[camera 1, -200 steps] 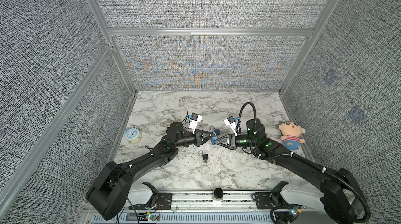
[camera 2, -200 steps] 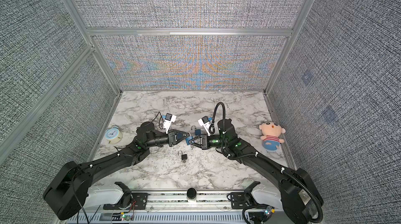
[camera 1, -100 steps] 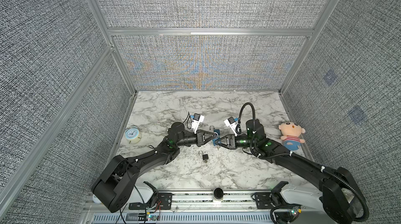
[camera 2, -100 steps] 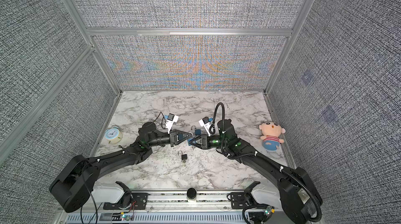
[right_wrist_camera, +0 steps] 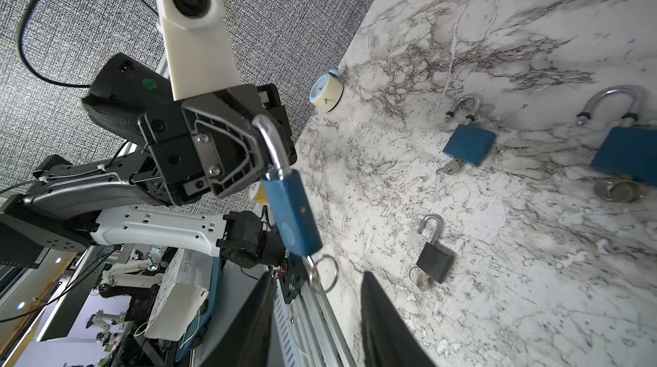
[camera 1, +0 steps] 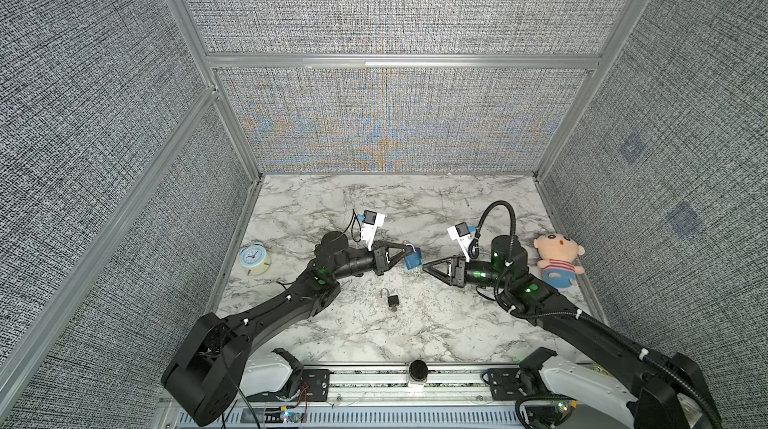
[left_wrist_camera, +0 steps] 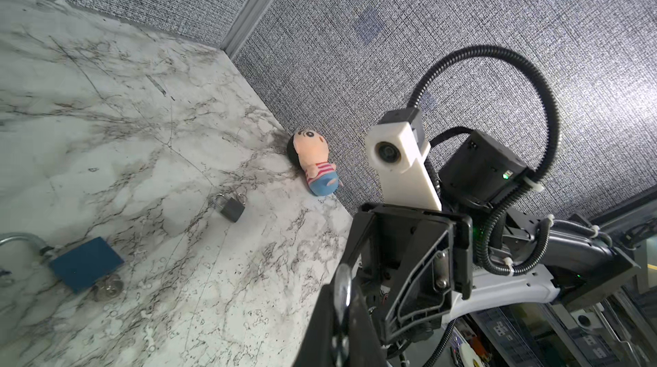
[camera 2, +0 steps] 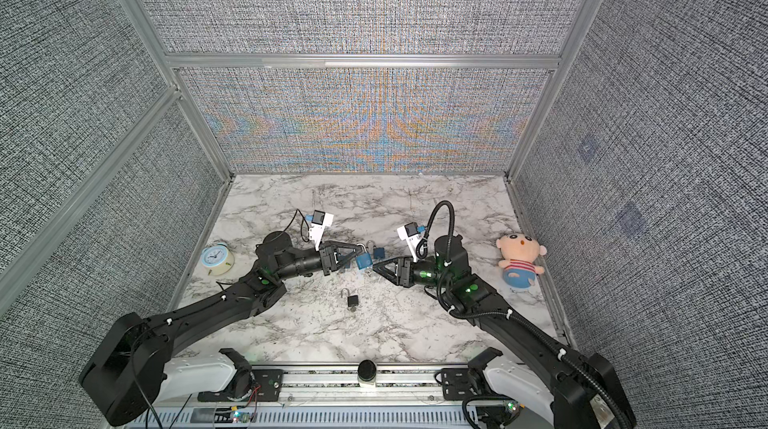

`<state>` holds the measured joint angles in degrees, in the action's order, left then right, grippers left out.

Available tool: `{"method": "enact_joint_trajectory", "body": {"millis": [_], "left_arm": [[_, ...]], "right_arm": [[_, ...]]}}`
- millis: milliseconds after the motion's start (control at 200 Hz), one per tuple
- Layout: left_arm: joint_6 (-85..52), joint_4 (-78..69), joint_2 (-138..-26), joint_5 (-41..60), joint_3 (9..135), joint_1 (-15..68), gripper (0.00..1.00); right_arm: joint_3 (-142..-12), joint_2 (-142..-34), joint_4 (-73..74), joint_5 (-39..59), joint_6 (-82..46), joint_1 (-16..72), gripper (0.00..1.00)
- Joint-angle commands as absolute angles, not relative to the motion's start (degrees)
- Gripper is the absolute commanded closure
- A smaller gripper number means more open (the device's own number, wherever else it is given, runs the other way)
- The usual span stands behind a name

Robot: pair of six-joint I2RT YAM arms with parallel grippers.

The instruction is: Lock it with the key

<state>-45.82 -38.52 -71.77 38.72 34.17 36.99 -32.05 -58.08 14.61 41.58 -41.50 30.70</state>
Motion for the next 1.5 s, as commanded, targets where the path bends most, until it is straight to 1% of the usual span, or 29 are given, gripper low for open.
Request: {"method": "enact_joint_trajectory", "body": {"millis": [0, 415, 690, 930, 1110, 1186, 1361, 1496], "left_arm": [[-48.15, -40.31, -71.53, 37.11, 34.27, 37.0, 1.0], [-52.03, -39.16, -71.17, 35.6, 35.42, 37.23, 1.0], [-53.05, -38.49, -71.23, 34.8, 36.03, 37.27, 1.0], [-53.82, -40.07, -71.63, 34.23, 35.97, 37.27, 1.0], [-53.8, -39.92, -71.01, 33.21, 35.8, 37.27, 1.0], [-53.95, -39.9, -70.6, 32.58, 35.59, 37.27, 1.0], [-54.18, -39.81, -69.55, 30.16, 35.0, 37.18, 1.0], [-54.17, -42.61, -68.68, 28.2, 34.01, 37.09, 1.0]], "right_arm": [[-31.43, -57.49, 19.13, 42.07, -43.34, 30.76, 0.6], [-31.56, -60.43, 24.75, 42.98, -44.15, 31.79, 0.61], [-32.99, -63.24, 27.23, 43.61, -44.65, 32.76, 0.76], [-33.09, -65.09, 29.25, 44.03, -45.65, 33.66, 0.81], [-32.25, -65.15, 30.53, 43.7, -46.48, 33.79, 0.92], [-31.75, -65.0, 31.14, 43.6, -46.97, 33.79, 1.0], [-30.1, -64.86, 33.3, 43.41, -48.85, 33.84, 1.0], [-28.89, -64.47, 34.62, 43.32, -50.07, 33.82, 1.0]]}}
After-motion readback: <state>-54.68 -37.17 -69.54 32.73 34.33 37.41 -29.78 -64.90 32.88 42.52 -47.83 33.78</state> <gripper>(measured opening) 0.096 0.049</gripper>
